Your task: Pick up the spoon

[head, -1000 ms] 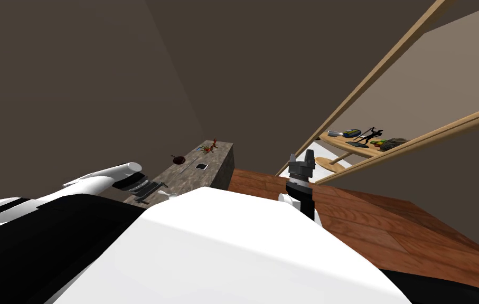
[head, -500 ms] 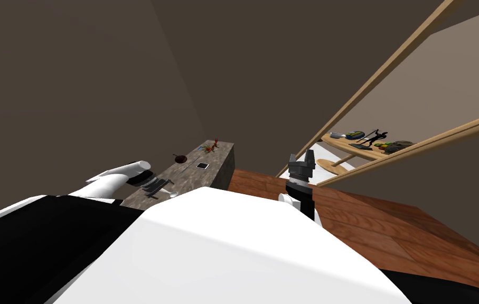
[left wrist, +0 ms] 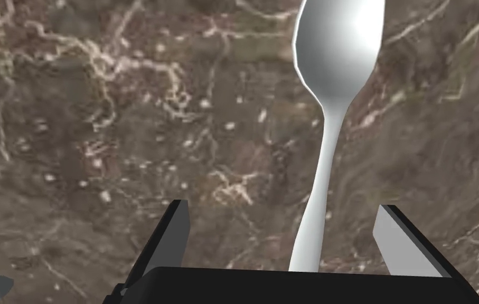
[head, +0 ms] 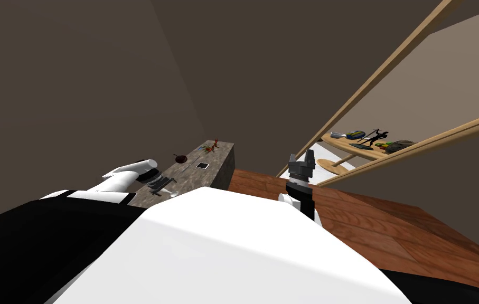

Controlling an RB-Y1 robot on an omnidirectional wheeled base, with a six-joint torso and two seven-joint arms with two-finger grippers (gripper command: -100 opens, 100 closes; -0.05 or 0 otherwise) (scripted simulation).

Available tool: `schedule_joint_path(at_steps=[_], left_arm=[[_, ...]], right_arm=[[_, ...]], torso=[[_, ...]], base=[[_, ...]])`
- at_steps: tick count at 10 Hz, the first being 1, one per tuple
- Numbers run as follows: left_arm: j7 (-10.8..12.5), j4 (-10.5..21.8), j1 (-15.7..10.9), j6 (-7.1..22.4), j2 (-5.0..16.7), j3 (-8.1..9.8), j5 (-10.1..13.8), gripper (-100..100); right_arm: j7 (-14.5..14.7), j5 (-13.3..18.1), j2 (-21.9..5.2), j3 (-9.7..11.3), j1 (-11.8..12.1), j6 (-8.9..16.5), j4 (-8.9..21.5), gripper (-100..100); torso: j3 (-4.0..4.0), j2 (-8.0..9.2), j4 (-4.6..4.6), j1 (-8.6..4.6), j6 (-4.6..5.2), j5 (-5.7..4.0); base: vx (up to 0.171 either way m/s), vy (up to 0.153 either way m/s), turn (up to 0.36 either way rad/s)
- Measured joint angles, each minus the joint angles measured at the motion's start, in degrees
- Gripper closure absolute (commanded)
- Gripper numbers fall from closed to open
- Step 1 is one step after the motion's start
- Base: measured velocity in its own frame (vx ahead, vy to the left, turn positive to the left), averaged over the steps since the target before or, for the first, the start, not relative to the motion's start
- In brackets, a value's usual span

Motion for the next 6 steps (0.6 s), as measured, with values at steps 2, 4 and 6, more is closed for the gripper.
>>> schedule_joint_path(at_steps=[2,4,6], left_arm=[[-0.1,1.3,-3.4,1.2,-3.2,3.25,-3.6,-100],[-0.5,2.3,-7.1,1.2,-5.6,4.03,-7.7,-100],[-0.1,0.9,-6.9,1.7,-5.9,4.6,-10.9,-100]], right_arm=[[0.0,0.0,0.0,0.0,0.0,0.0,0.0,0],[0.0,0.0,0.0,0.0,0.0,0.0,0.0,0],[0.0,0.0,0.0,0.0,0.0,0.0,0.0,0]], torso=[[-0.06,-0.09,-0.02,0.02,0.24,0.27],[-0.31,-0.5,-0.11,0.12,0.56,0.6],[-0.33,-0.54,-0.12,0.19,0.53,0.62]], base=[[-0.009,-0.002,0.008],[-0.01,0.009,-0.032],[-0.001,0.001,-0.004]])
